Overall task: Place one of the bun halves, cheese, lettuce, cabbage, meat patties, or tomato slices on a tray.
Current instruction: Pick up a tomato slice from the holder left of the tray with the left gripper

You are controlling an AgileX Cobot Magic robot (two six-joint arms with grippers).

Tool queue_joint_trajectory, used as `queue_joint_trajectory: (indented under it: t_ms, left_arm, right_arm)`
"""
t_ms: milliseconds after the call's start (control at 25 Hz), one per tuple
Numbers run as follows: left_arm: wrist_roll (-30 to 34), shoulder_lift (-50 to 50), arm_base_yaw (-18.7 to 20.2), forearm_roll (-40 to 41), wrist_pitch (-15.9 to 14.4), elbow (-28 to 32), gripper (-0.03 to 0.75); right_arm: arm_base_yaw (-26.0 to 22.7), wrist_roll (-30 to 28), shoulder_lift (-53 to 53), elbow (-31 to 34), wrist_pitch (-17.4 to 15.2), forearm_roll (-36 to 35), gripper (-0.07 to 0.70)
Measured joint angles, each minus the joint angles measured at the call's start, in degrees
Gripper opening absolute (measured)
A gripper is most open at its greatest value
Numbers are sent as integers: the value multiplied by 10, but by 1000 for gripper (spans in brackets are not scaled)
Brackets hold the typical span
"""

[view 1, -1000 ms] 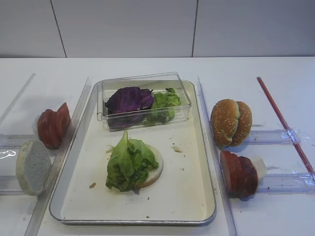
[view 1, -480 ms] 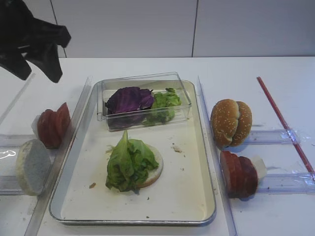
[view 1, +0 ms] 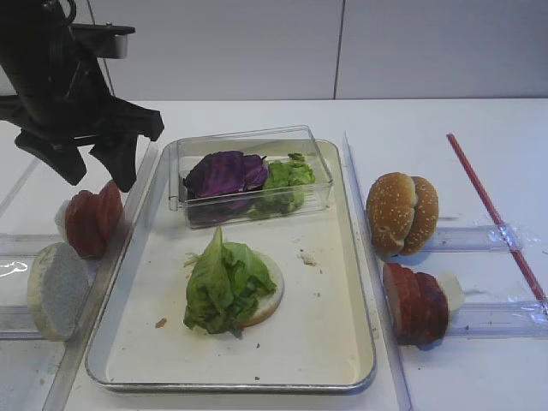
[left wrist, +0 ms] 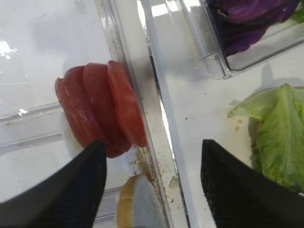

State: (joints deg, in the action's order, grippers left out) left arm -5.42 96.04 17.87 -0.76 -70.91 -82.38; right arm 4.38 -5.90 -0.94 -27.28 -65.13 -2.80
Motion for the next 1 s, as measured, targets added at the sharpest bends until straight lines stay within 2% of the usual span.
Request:
queue_joint_trajectory:
  t_ms: [760, 1000]
  left_arm:
    - [-1, 73, 0, 0, 6, -8, 415]
    - [-1, 91, 0, -5, 17, -8, 400]
  right_arm:
    - [0, 0, 0, 0, 0, 0, 160]
    - [0, 0, 0, 0, 0, 0, 160]
